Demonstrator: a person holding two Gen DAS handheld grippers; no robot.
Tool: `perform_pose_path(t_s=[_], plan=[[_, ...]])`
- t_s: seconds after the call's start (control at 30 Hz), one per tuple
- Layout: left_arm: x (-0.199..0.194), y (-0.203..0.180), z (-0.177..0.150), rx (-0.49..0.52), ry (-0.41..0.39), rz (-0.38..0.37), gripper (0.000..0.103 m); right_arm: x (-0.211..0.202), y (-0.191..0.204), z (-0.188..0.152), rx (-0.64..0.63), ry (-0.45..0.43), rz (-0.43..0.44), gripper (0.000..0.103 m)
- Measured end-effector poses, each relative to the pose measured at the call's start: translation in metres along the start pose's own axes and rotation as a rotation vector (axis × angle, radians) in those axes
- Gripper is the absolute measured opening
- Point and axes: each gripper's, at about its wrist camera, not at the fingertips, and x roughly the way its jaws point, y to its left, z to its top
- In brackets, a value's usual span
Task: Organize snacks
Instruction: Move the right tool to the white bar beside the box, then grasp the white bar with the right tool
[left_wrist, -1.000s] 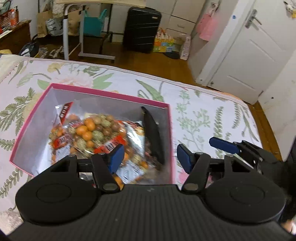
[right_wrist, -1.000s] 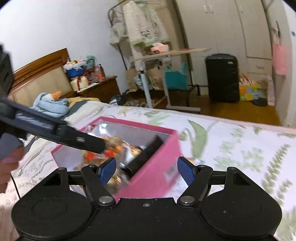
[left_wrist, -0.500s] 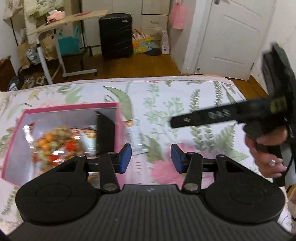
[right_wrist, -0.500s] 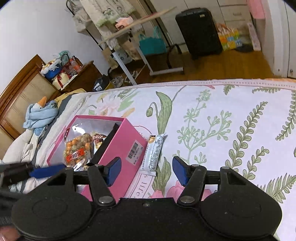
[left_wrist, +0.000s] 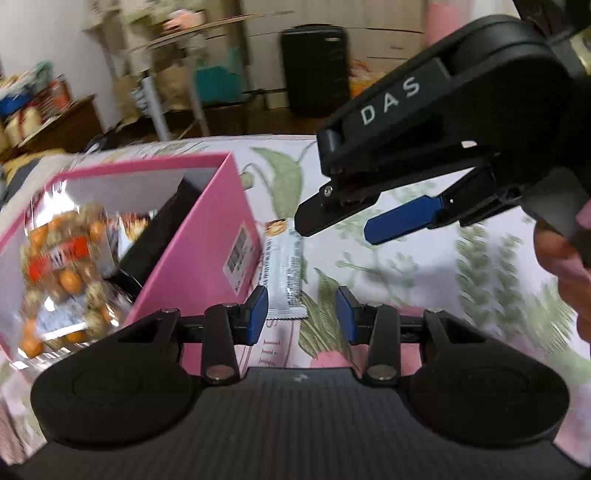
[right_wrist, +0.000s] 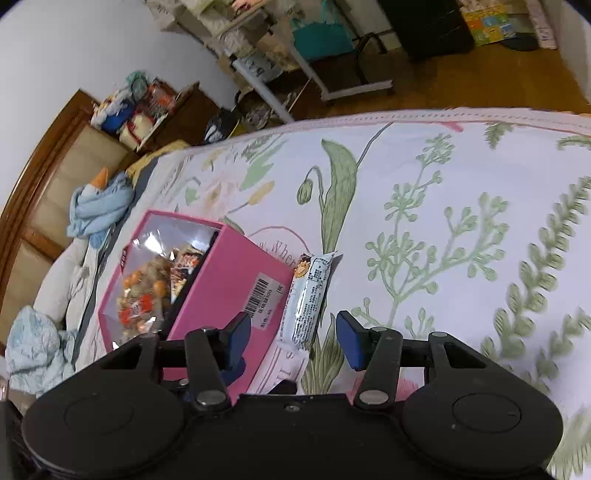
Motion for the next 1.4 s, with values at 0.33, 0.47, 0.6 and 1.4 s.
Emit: perform_pose_path(t_s=[0.33, 0.47, 0.6, 1.4], plan=[[0.026, 0.0, -0.012, -0.079, -0.037, 0.051, 0.039, 0.061, -0.019, 0.019, -0.015, 0.047, -0.003, 0.054], [0.034, 0.001, -0.012, -0.088, 0.001, 0.037, 0.039, 0.073, -0.019, 0.026, -0.014, 0.029, 0.016, 0.054], [0.044, 0.002, -0.01, -0.119, 0.04, 0.043, 0.035, 0.077, -0.011, 0.027, -0.063, 0.023, -0.029, 0.034], [-0.003, 0.008, -0.018, -0.013, 0.168, -0.131, 0.017, 0.006, -0.01, -0.035, 0.142, -0.045, -0.05, 0.021]])
